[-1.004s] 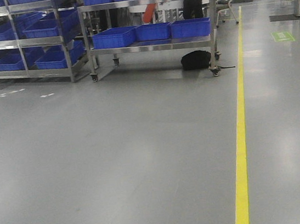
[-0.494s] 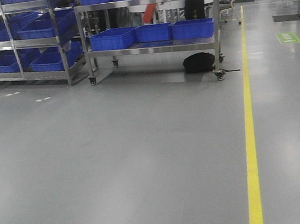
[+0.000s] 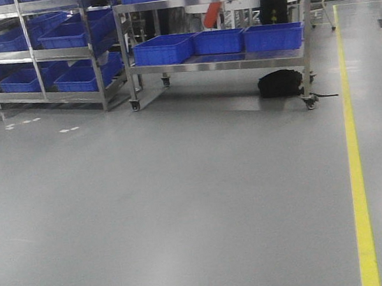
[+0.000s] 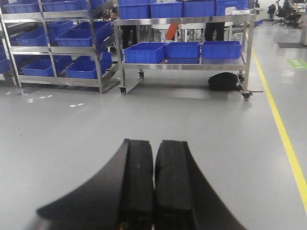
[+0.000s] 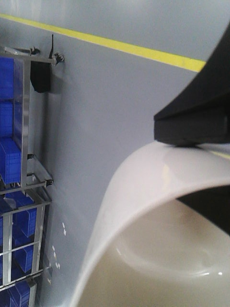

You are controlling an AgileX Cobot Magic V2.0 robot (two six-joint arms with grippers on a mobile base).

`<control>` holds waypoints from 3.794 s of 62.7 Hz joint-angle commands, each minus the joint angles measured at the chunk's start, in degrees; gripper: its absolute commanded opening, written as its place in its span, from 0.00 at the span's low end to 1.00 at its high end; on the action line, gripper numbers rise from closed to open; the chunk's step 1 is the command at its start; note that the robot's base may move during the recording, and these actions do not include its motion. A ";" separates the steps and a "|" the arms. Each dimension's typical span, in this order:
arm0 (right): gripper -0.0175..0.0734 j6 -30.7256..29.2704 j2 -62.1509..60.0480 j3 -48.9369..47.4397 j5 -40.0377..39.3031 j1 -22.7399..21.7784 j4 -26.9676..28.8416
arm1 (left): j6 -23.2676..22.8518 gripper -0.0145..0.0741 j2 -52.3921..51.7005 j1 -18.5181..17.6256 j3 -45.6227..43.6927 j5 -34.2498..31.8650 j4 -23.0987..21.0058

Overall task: Move white bin to right shelf second layer
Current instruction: 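Drive the base away from the table holding the bin, then drive the base across the room carrying the bin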

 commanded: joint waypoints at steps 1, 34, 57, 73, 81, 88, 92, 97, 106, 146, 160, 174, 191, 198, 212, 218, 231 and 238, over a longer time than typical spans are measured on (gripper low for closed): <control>0.26 -0.15 0.32 -1.75 -5.89 -0.45 0.05 | -0.20 0.26 -0.80 -0.16 2.11 -4.88 -0.31; 0.26 -0.15 0.32 -1.75 -5.89 -0.45 0.05 | -0.20 0.26 -0.80 -0.16 2.11 -4.88 -0.31; 0.26 -0.15 0.32 -1.75 -5.89 -0.45 0.05 | -0.20 0.26 -0.80 -0.16 2.11 -4.88 -0.31; 0.26 -0.15 0.32 -1.75 -5.89 -0.45 0.05 | -0.20 0.26 -0.80 -0.16 2.11 -4.88 -0.31; 0.26 -0.15 0.32 -1.75 -5.89 -0.45 0.05 | -0.20 0.26 -0.80 -0.16 2.11 -4.88 -0.31; 0.26 -0.15 0.32 -1.75 -5.89 -0.45 0.05 | -0.20 0.26 -0.80 -0.16 2.11 -4.88 -0.31; 0.26 -0.15 0.32 -1.75 -5.89 -0.45 0.05 | -0.20 0.26 -0.80 -0.16 2.11 -4.88 -0.31; 0.26 -0.15 0.32 -1.75 -5.89 -0.45 0.05 | -0.20 0.26 -0.80 -0.16 2.11 -4.88 -0.31; 0.26 -0.15 0.32 -1.75 -5.89 -0.45 0.05 | -0.20 0.26 -0.80 -0.16 2.11 -4.88 -0.31; 0.26 -0.15 0.32 -1.75 -5.89 -0.45 0.05 | -0.20 0.26 -0.80 -0.16 2.11 -4.88 -0.31; 0.26 -0.15 0.32 -1.75 -5.89 -0.45 0.05 | -0.20 0.26 -0.80 -0.16 2.11 -4.88 -0.31; 0.26 -0.15 0.32 -1.75 -5.89 -0.45 0.05 | -0.20 0.26 -0.80 -0.16 2.11 -4.88 -0.31; 0.26 -0.15 0.32 -1.75 -5.89 -0.45 0.05 | -0.20 0.26 -0.80 -0.16 2.11 -4.88 -0.31; 0.26 -0.15 0.32 -1.75 -5.89 -0.45 0.05 | -0.20 0.26 -0.80 -0.16 2.11 -4.88 -0.31; 0.26 -0.15 0.32 -1.75 -5.89 -0.45 0.05 | -0.20 0.26 -0.80 -0.16 2.11 -4.88 -0.31; 0.26 -0.15 0.32 -1.75 -5.89 -0.45 0.05 | -0.20 0.26 -0.80 -0.16 2.11 -4.88 -0.31; 0.26 -0.15 0.32 -1.75 -5.89 -0.45 0.05 | -0.20 0.26 -0.80 -0.16 2.11 -4.88 -0.31; 0.26 -0.15 0.32 -1.75 -5.89 -0.45 0.05 | -0.20 0.26 -0.80 -0.16 2.11 -4.88 -0.31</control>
